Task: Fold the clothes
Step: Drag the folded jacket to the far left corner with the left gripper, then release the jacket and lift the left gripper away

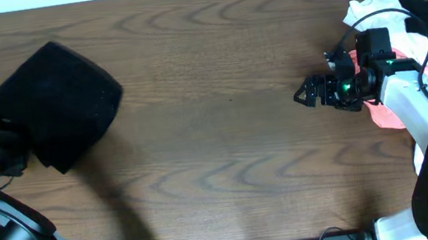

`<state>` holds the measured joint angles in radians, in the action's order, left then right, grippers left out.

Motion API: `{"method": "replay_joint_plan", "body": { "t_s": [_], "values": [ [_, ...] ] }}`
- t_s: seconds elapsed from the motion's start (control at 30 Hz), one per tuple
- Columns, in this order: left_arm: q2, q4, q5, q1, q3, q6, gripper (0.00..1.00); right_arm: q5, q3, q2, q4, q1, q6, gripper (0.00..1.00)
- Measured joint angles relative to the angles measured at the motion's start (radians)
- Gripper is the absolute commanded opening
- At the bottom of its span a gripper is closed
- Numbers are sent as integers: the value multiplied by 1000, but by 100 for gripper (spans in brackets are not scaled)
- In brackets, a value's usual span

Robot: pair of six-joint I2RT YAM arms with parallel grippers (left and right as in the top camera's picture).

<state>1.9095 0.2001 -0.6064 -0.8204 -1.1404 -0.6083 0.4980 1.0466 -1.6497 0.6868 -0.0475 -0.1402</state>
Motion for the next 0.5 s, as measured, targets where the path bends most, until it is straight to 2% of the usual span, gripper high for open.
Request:
{"method": "replay_joint_plan", "body": {
  "t_s": [0.27,0.37,0.5],
  "values": [
    [0,-80,6,20,0,-218,6,1,0,0,-11,0,5,99],
    [0,-103,3,45,0,-220,6,3,0,0,-18,0,8,99],
    [0,-66,-8,82,-2,-123,6,4,0,0,-18,0,11,99]
  ]
}}
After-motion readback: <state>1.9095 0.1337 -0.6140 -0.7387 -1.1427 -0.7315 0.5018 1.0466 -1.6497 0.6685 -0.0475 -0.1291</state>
